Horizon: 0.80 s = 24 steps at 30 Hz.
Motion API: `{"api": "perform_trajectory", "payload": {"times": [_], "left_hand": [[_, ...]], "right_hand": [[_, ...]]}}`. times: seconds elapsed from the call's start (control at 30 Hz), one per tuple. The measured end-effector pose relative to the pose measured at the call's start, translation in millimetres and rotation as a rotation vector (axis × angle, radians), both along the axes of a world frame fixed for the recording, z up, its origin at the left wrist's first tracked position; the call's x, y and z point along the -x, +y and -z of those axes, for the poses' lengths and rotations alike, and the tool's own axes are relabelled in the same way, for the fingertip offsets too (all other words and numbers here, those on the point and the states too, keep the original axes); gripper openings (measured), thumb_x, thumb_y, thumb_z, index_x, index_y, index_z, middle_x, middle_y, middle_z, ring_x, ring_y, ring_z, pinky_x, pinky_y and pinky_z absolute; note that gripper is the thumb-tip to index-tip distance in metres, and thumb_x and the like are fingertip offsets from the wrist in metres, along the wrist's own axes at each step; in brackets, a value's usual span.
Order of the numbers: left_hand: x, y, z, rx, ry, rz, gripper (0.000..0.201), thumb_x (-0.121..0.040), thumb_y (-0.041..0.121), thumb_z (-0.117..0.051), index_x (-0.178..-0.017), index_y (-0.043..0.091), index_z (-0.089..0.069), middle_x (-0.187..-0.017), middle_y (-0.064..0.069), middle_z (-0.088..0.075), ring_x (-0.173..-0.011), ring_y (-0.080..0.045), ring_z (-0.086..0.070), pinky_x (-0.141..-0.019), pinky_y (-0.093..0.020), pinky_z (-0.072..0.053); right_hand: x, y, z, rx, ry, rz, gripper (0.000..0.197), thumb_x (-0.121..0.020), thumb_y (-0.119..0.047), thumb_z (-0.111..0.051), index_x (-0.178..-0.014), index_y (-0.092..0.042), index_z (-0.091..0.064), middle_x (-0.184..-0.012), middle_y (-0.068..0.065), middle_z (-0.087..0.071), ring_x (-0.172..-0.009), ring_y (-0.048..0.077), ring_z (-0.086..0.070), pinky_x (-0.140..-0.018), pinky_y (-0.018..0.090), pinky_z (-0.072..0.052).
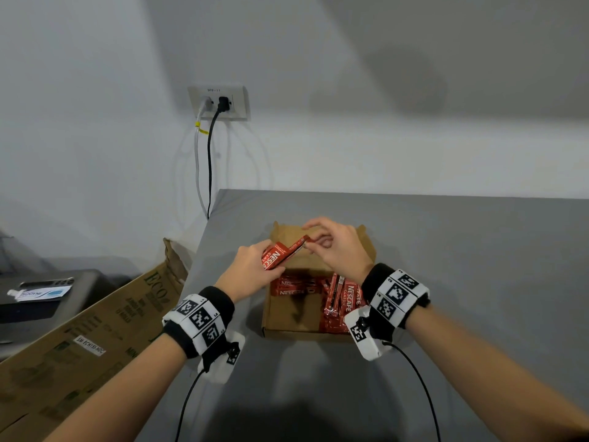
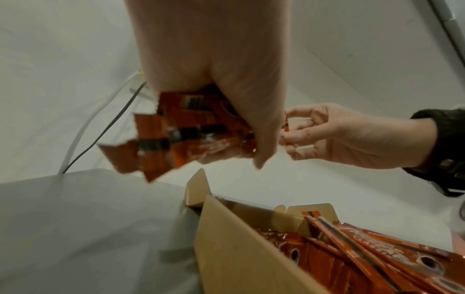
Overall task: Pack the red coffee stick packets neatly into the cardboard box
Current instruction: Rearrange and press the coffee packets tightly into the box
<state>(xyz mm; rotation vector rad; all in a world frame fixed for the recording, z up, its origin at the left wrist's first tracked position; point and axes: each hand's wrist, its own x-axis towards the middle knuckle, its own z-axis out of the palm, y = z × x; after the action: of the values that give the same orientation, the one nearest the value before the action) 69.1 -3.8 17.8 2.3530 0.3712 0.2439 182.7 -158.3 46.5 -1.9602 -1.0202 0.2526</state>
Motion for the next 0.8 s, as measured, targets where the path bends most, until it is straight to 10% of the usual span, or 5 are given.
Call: {"api": "perform_trajectory", "payload": {"times": [0.37, 0.6, 0.8], "left_hand": [[3.0, -0.9, -4.5, 0.241, -0.004, -0.103, 0.020, -0.079, 0.028, -0.074, -0.088, 0.016, -0.061, -0.077, 0.001, -0.066, -0.063, -0.009, -0.061, -0.058, -0.018, -0.048], [3.5, -3.6, -11.4, 0.800, -0.094, -0.171, 0.022, -0.089, 0.023, -0.060, -0.104, 0.006, -0.062, -0.056, 0.004, -0.058, -0.041, -0.007, -0.048, -0.046, -0.017, -0.044], [1.1, -4.6, -12.4, 0.639, -0.123, -0.210, 0.013, -0.086, 0.019, -0.065, -0.080, 0.009, -0.061, -0.056, 0.000, -0.056, -0.041, -0.004, -0.050, -0.049, -0.016, -0.045]], "right_hand": [[-4.8, -5.8, 1.3, -0.109, 0.070, 0.052, 0.007, -0.089, -0.012, -0.061, -0.087, -0.018, -0.057, -0.085, 0.001, -0.067, -0.074, 0.009, -0.066, -0.075, 0.023, -0.056], [3.2, -11.0, 15.9, -0.162, -0.093, -0.102, 0.030, -0.077, 0.012, -0.060, -0.066, -0.015, -0.063, -0.093, -0.021, -0.062, -0.093, 0.005, -0.064, -0.082, 0.024, -0.055], [-6.7, -15.7, 17.1, -0.022, -0.054, -0.087, 0.031, -0.087, 0.012, -0.045, -0.094, -0.012, -0.063, -0.100, -0.006, -0.062, -0.092, 0.005, -0.059, -0.078, 0.012, -0.050]]}}
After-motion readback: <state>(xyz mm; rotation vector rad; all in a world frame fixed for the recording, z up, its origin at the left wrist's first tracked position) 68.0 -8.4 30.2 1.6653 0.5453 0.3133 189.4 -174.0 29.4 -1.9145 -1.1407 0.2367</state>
